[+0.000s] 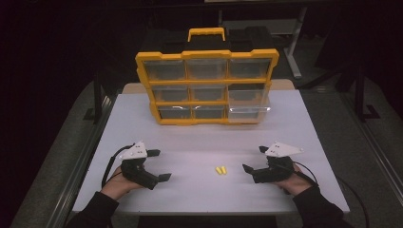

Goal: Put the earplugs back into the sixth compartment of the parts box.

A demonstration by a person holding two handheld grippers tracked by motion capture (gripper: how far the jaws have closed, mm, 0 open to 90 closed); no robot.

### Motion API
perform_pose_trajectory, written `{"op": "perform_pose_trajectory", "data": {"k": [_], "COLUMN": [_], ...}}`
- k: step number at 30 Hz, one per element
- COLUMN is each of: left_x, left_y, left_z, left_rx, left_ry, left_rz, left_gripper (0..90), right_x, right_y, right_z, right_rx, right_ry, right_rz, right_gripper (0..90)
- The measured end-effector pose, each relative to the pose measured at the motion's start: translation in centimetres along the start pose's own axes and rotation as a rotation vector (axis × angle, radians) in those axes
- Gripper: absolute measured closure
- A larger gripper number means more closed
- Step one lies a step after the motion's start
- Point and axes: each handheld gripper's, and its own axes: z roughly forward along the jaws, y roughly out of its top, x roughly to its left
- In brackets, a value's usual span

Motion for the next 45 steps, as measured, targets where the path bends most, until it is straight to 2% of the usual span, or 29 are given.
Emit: {"op": "perform_pose_trajectory", "data": {"k": [7, 22, 45], "left_x": [-0.1, -0.8, -1.9], "left_y": [1.0, 3.0, 4.8], "left_z": [0.7, 2.7, 5.7], "left_rx": [-0.019, -0.044, -0.027], "left_ry": [-0.029, -0.084, -0.145], "left_rz": [-0.005, 0.015, 0.054], "left_gripper": [0.0, 0.0, 0.0], "right_x": [0.0, 0.0, 0.1], "right_y": [0.0, 0.0, 0.1], "right_z": [0.0, 0.0, 0.1], "right_rx": [-0.001, -0.003, -0.004], "right_ry": [-0.001, -0.001, 0.006], "right_rz": [-0.001, -0.004, -0.017], "right_gripper": [8.5, 8.5, 8.5]}}
